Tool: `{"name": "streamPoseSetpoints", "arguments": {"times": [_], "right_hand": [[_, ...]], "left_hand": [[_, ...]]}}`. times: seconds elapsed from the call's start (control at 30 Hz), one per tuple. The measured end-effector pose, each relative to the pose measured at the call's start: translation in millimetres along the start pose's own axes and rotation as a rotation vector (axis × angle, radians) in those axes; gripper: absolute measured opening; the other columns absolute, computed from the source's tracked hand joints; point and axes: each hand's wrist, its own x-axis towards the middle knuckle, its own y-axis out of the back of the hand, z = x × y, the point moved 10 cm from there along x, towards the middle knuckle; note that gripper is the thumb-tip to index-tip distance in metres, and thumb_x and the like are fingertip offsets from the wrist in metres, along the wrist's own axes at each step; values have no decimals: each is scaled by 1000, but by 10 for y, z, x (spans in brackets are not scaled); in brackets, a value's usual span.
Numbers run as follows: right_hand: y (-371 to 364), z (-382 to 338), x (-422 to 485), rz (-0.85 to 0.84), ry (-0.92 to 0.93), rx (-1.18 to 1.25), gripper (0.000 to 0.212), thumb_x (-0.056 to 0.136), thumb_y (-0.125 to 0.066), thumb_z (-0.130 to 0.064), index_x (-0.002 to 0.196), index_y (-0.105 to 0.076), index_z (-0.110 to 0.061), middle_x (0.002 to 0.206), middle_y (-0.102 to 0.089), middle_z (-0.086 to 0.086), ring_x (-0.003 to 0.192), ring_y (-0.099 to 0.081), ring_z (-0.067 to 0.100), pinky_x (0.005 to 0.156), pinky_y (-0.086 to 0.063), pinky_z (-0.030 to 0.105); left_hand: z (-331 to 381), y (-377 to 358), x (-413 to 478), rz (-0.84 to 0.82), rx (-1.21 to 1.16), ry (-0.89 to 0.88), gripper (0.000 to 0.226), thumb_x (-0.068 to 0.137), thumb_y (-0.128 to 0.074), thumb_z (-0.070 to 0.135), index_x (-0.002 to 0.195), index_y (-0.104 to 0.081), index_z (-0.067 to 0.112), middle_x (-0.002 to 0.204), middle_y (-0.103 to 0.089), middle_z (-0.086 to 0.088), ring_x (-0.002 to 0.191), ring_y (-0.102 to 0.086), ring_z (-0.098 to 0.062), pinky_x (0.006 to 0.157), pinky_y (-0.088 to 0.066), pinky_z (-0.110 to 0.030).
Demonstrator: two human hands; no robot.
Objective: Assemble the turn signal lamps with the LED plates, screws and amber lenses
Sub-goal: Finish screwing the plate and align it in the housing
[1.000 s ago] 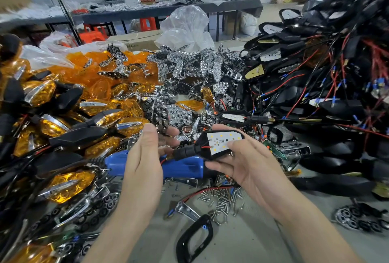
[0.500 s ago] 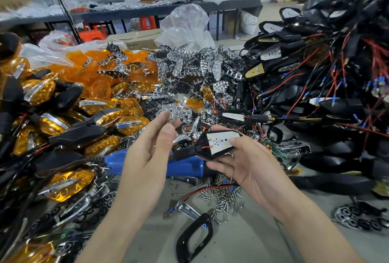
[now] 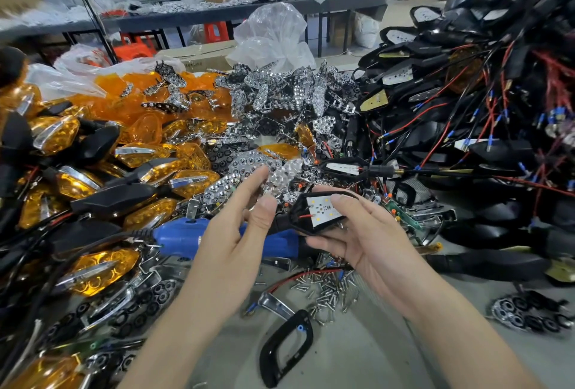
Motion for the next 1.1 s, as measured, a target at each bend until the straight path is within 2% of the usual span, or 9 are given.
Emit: {"name": "streamPoseSetpoints", "arguments": {"times": [0.07, 0.13, 0.27, 0.4, 0.5, 0.63, 0.7, 0.87, 1.1], "right_hand": [[0, 4, -1, -2, -4, 7, 26, 106, -50, -14, 111, -75, -8, 108, -76, 20, 92, -77, 34, 66, -63, 30], [-5, 4, -5, -9, -4, 19, 26, 105, -51, -14, 106, -77, -10, 109, -76, 20, 92, -77, 34, 67, -63, 31], [1, 8, -10, -3, -5, 59, 20, 103, -54, -13, 100, -73, -8, 103, -76, 19, 86, -77, 31, 67, -63, 33], [-40, 0, -20, -17, 1, 73, 19, 104, -54, -13, 103, -71, -7, 100, -77, 17, 83, -78, 29, 68, -63, 33], [-47, -10, -25, -21, 11, 72, 26, 104, -53, -12, 92, -76, -11, 97, -77, 15, 81, -77, 25, 71, -63, 35], [-53, -7, -34, -45, 18, 2, 25, 107, -49, -15, 119, -69, -7, 114, -76, 14, 101, -75, 30, 80, -63, 37], [-53, -2, -33, -42, 8, 4, 26, 107, -50, -16, 124, -68, -8, 115, -76, 14, 101, -75, 30, 78, -63, 35], [-56, -23, -36, -39, -8, 30, 28, 108, -47, -16, 120, -72, -10, 111, -76, 19, 95, -76, 31, 71, -62, 31], [-73, -11, -13, -55, -10, 64, 41, 90, -53, -42, 113, -75, -16, 113, -76, 19, 98, -76, 31, 70, -62, 32]], "left_hand": [[1, -64, -24, -38, 80, -32, 48, 100, -30, 64, 146, -34, 52, 143, -40, 41, 132, -32, 23, 105, -29, -4], [39, -176, -55, -90, 210, -76, 52, 102, -23, 64, 152, -25, 50, 140, -29, 50, 135, -22, 25, 103, -18, 4], [131, -324, -92, -121, 375, -154, 58, 102, -16, 62, 156, -17, 42, 146, -29, 38, 141, -19, 15, 114, -18, -14], [212, -280, -112, -40, 398, -190, 58, 103, -14, 61, 156, -19, 40, 134, -20, 55, 133, -19, 23, 107, -12, -1], [193, -326, -122, -42, 425, -183, 59, 102, -14, 61, 157, -18, 40, 134, -21, 52, 132, -18, 23, 108, -14, -6], [127, -369, -114, -95, 434, -143, 60, 102, -15, 60, 157, -21, 38, 151, -34, 27, 142, -27, 6, 115, -27, -24], [116, -358, -94, -113, 411, -130, 59, 102, -19, 59, 157, -25, 36, 151, -37, 24, 141, -31, 4, 115, -31, -27], [95, -246, -39, -113, 247, -68, 54, 89, -44, 61, 141, -42, 47, 117, -39, 61, 116, -32, 34, 90, -25, 7], [27, -214, -41, -90, 193, -31, 54, 80, -51, 66, 132, -48, 51, 120, -48, 47, 114, -40, 27, 86, -30, 5]]}}
